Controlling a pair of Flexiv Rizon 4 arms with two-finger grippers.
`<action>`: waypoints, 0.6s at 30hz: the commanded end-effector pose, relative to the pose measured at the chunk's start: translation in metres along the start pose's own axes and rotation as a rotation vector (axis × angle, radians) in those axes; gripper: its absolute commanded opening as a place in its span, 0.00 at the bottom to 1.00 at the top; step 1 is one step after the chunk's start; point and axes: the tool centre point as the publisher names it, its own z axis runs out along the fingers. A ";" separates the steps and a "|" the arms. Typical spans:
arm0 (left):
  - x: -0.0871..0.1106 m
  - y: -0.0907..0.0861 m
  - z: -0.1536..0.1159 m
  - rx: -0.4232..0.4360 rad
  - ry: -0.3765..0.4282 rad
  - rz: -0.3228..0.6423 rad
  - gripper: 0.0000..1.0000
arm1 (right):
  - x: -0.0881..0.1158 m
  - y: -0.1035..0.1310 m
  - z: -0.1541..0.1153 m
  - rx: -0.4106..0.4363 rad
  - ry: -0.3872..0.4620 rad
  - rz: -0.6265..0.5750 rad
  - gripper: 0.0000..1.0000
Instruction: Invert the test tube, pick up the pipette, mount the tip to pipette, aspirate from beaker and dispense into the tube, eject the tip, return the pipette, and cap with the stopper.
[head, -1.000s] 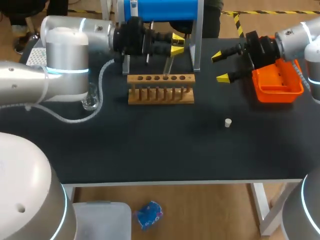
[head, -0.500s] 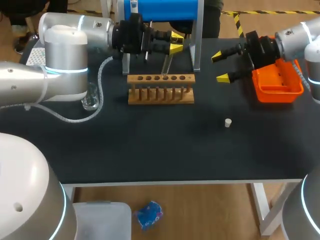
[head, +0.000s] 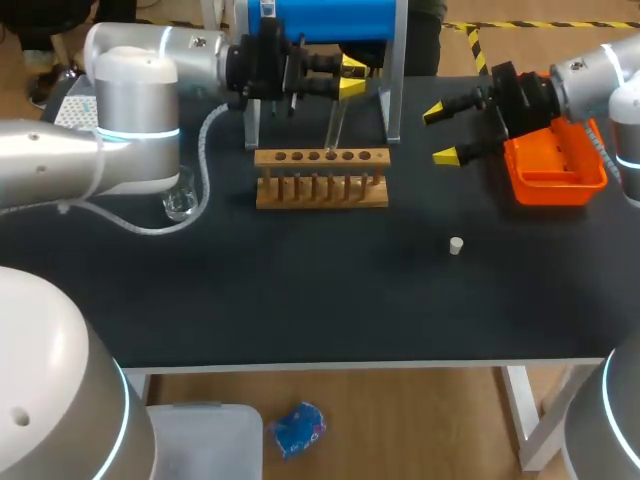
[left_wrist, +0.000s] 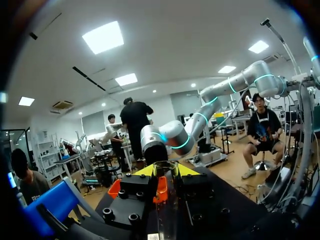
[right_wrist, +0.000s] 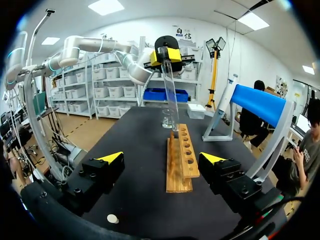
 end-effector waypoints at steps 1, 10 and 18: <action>-0.002 0.001 0.000 0.002 0.008 -0.001 0.00 | 0.000 0.000 -0.001 0.000 0.001 -0.001 1.00; -0.003 -0.001 -0.002 -0.019 -0.033 -0.051 0.00 | 0.000 0.000 -0.001 0.000 0.001 -0.001 1.00; -0.015 0.004 0.005 -0.026 -0.027 -0.165 0.00 | 0.000 0.000 -0.001 0.000 0.001 -0.001 1.00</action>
